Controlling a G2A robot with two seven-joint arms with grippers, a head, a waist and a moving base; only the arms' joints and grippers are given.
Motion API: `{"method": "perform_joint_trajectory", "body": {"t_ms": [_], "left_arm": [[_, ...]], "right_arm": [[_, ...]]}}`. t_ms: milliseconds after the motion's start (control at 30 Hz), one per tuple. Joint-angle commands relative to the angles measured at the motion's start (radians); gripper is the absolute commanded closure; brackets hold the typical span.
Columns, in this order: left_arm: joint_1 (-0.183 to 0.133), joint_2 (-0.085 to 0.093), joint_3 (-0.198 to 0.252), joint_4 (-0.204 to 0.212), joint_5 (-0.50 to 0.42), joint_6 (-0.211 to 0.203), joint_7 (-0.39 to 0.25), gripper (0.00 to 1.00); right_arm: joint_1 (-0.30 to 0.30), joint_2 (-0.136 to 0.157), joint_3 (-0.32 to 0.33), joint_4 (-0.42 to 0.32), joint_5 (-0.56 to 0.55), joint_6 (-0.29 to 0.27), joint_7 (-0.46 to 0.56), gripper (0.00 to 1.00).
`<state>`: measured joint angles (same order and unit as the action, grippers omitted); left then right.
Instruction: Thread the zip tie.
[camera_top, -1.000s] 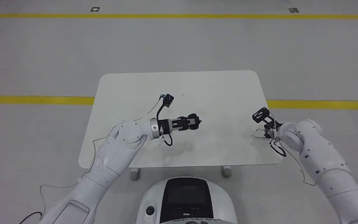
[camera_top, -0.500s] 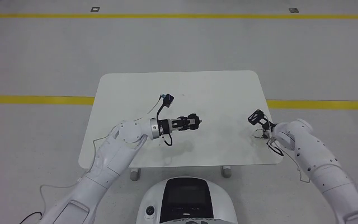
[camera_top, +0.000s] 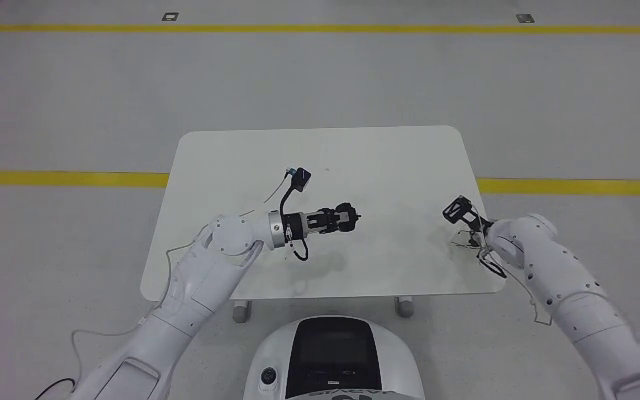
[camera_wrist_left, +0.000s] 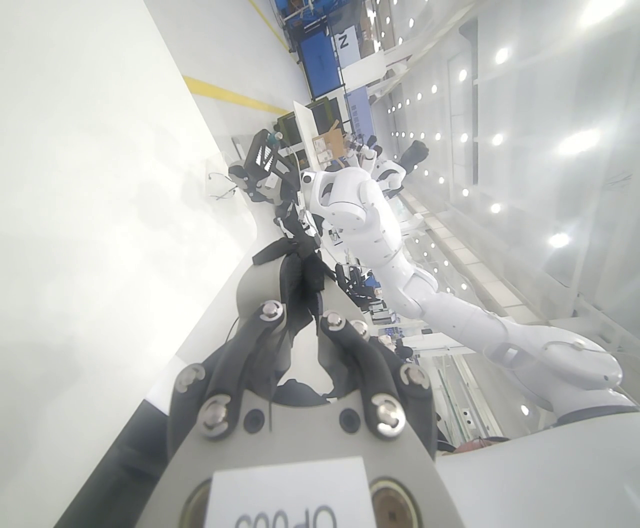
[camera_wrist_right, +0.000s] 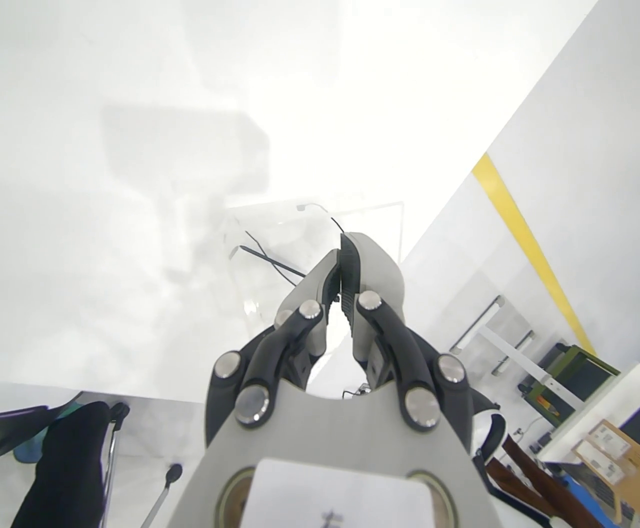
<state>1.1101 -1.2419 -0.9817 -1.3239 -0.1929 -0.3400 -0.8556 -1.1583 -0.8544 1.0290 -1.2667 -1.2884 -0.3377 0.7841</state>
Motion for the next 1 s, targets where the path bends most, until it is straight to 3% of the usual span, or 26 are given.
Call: {"method": "perform_joint_trajectory", "body": {"t_ms": [0, 633, 967], "left_arm": [[0.000, 0.000, 0.000, 0.000, 0.000, 0.000, 0.000, 1.00], [0.000, 0.000, 0.000, 0.000, 0.000, 0.000, 0.000, 1.00], [0.000, 0.000, 0.000, 0.000, 0.000, 0.000, 0.000, 1.00]], "right_arm": [[0.000, 0.000, -0.009, 0.007, -0.010, -0.002, -0.036, 1.00], [0.110, 0.000, -0.167, 0.179, 0.048, -0.002, -0.197, 1.00], [0.162, 0.013, -0.249, 0.209, 0.117, -0.002, -0.215, 1.00]]}}
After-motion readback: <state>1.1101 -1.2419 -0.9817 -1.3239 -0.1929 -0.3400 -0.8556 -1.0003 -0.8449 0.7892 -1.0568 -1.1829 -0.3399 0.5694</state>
